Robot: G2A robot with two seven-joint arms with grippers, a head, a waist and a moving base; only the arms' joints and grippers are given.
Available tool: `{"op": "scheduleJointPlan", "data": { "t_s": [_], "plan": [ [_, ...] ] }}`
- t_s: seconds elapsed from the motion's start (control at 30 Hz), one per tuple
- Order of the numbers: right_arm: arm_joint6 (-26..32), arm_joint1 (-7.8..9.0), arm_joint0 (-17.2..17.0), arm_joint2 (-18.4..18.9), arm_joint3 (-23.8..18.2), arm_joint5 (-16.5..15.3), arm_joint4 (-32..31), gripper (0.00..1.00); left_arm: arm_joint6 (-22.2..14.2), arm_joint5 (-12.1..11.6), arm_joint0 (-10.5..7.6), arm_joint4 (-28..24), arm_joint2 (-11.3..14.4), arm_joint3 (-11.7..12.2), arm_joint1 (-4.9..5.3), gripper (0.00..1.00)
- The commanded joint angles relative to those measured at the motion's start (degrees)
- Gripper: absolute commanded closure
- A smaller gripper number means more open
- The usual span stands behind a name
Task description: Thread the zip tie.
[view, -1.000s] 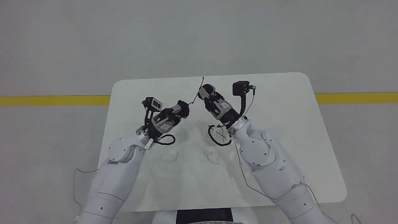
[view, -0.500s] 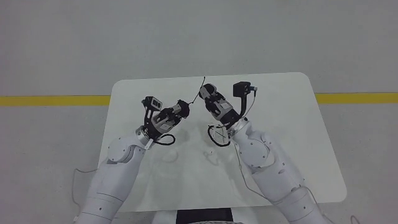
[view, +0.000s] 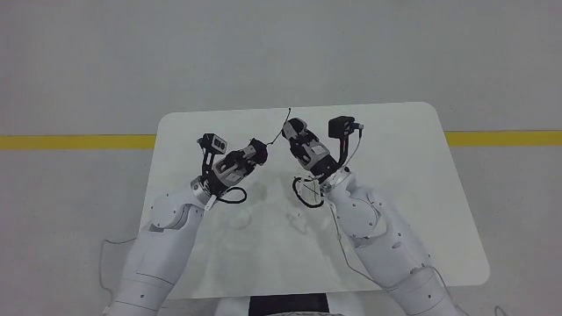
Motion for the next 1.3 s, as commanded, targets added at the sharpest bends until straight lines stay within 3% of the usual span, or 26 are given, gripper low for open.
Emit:
{"op": "scheduleJointPlan", "data": {
  "t_s": [0.0,0.63,1.27],
  "plan": [
    [-0.09,0.0,-0.07,0.04,-0.09,0.05,-0.23,1.0,0.28,0.0,0.07,0.05,-0.12,-0.22,-0.2,1.0],
    [-1.96,-0.31,-0.1,-0.39,-0.33,-1.09,-0.68,1.0,1.37,0.0,-0.12,1.58,-1.5,-0.11,-2.03,1.0],
    [-3.19,-0.73,0.68,-0.47,0.79,-0.66,-0.34,1.0,-1.7,0.0,-1.27,1.79,-1.81,1.77,-3.74,1.0]
  ]
}}
